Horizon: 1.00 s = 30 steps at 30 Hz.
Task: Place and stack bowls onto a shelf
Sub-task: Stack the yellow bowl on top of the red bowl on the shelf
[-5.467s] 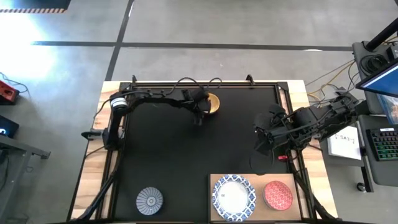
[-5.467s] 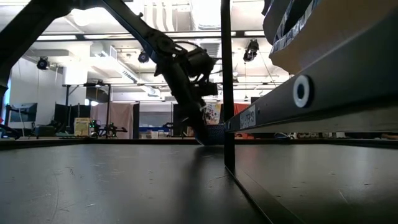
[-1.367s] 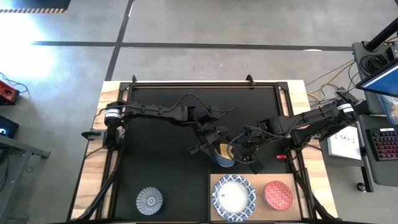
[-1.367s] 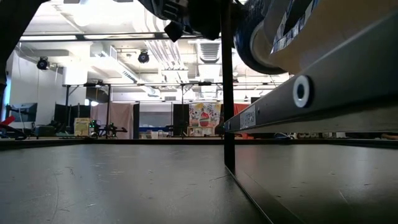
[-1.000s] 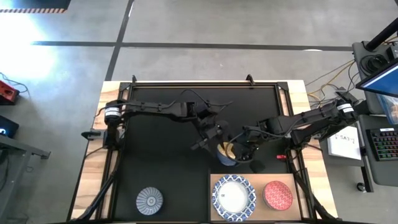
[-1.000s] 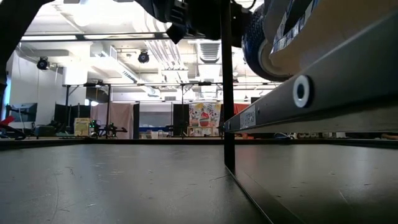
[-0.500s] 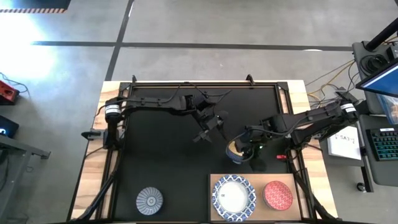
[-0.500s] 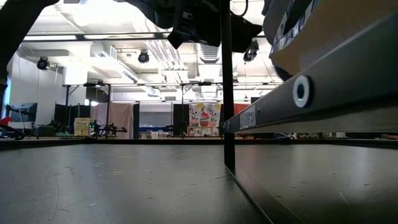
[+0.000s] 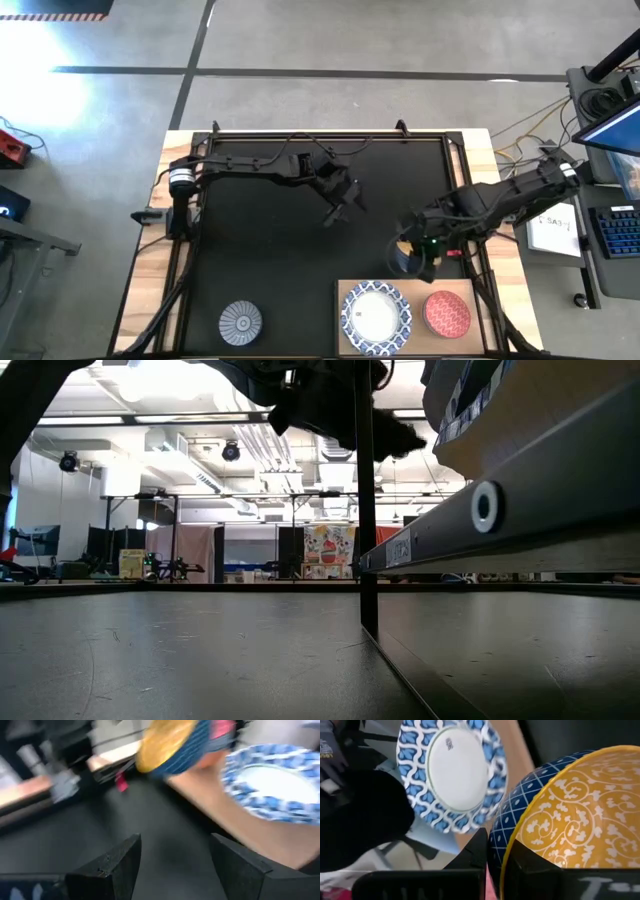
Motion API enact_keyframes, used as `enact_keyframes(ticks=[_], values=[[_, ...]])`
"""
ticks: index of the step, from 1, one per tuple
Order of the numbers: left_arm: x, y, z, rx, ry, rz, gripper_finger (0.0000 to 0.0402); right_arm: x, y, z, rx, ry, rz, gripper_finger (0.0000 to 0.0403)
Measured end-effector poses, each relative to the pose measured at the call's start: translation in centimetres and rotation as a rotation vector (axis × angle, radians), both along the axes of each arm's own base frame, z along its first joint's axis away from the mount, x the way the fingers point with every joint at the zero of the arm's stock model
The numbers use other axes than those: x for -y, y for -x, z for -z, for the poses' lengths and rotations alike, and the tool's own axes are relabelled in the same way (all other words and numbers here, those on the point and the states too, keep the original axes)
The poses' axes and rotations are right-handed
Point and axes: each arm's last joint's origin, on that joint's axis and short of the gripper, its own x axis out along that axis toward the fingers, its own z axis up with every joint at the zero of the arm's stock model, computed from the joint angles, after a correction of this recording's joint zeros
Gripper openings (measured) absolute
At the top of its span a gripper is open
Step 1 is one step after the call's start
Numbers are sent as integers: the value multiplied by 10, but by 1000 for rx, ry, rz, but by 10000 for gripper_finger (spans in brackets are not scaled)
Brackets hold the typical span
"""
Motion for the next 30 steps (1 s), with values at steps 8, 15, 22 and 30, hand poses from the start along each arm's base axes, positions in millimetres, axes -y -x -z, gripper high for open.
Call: enact_keyframes(ticks=[8, 15, 22, 30], values=[[-6, -2, 2, -79, -13, -251, 217, -25, 11, -8, -127, -89, 102, 12], [-7, -1, 4, -99, -25, -302, 217, -48, 23, -15, -230, -128, 201, 13], [-7, -1, 4, -99, -24, -301, 217, -76, 33, -5, -354, -110, 251, 13], [-7, -1, 4, -107, -10, -310, 217, -101, 34, 13, -429, -41, 257, 13]])
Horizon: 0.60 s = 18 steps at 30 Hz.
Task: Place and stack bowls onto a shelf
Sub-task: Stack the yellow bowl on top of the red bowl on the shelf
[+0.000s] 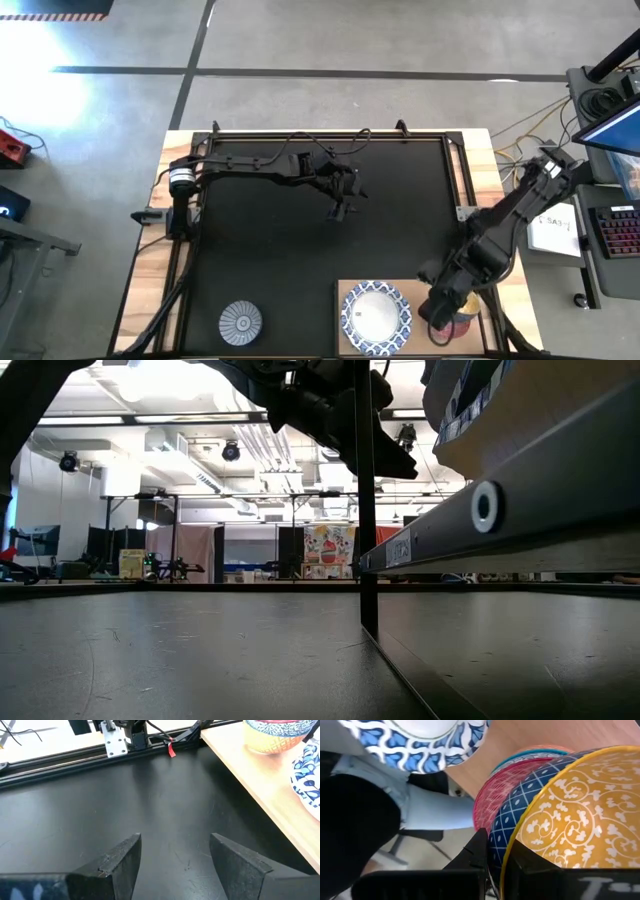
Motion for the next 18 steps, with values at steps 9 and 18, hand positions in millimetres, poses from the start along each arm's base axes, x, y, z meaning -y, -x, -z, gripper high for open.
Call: enact_keyframes(ticks=[9, 18], values=[[0, 0, 0, -3, 9, -5, 217, -21, -9, 18, -22, 63, -74, 13], [0, 0, 0, -7, 19, -12, 217, -33, -23, -1, 73, 76, -91, 13]])
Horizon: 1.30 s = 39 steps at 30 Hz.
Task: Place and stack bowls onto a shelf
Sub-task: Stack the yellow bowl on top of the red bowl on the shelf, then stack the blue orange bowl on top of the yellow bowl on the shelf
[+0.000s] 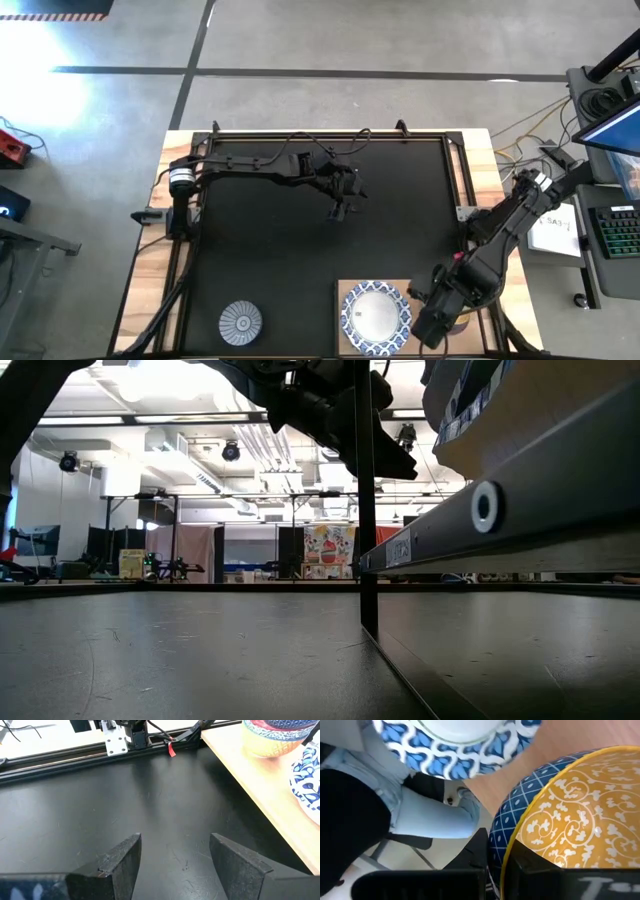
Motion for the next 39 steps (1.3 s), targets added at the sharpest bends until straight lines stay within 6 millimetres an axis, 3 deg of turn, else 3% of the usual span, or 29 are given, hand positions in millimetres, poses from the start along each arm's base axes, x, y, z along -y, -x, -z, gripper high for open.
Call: enact_keyframes(ticks=[14, 25, 33, 39], values=[[0, 0, 0, -1, 0, 0, 217, -4, 1, 8, -105, 82, -10, 18], [0, 0, 1, -15, 29, -17, 217, -6, 3, 7, -115, 75, -16, 115], [1, 2, 3, -55, 64, -33, 217, -10, 4, -15, -82, 7, -54, 136], [2, 8, 6, -151, 154, -94, 217, -6, 1, -31, 102, 112, -115, 136]])
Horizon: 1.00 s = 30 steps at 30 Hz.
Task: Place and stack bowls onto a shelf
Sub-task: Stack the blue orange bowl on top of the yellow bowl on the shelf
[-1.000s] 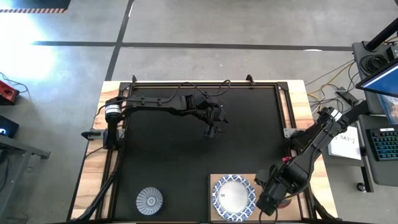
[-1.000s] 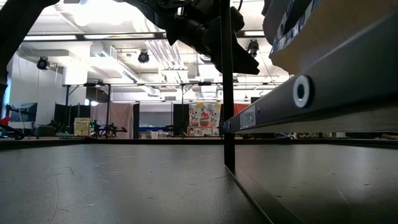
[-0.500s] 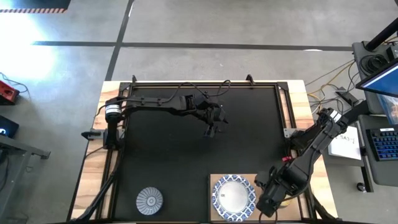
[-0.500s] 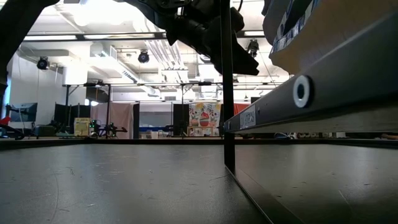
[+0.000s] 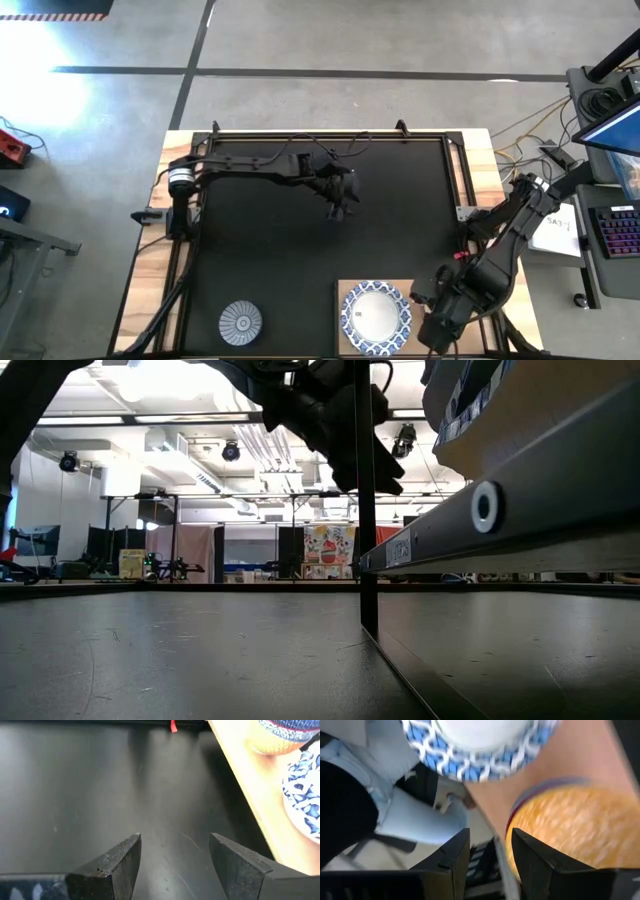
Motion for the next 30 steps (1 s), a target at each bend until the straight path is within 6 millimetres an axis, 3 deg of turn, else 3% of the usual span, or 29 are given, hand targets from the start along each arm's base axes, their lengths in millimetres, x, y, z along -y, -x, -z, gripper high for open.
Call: enact_keyframes(ticks=[6, 14, 21, 30], values=[[5, 12, -2, -127, 52, -43, 217, 6, -1, -2, 147, 163, -110, 137], [23, 56, -21, -426, 30, -120, 217, 24, 10, -1, 132, 404, -209, 137], [59, 93, -21, -716, 63, -186, 217, 34, 11, -5, 254, 620, -286, 137], [129, 157, -7, -872, 123, -344, 217, 39, 10, -9, 353, 791, -354, 137]])
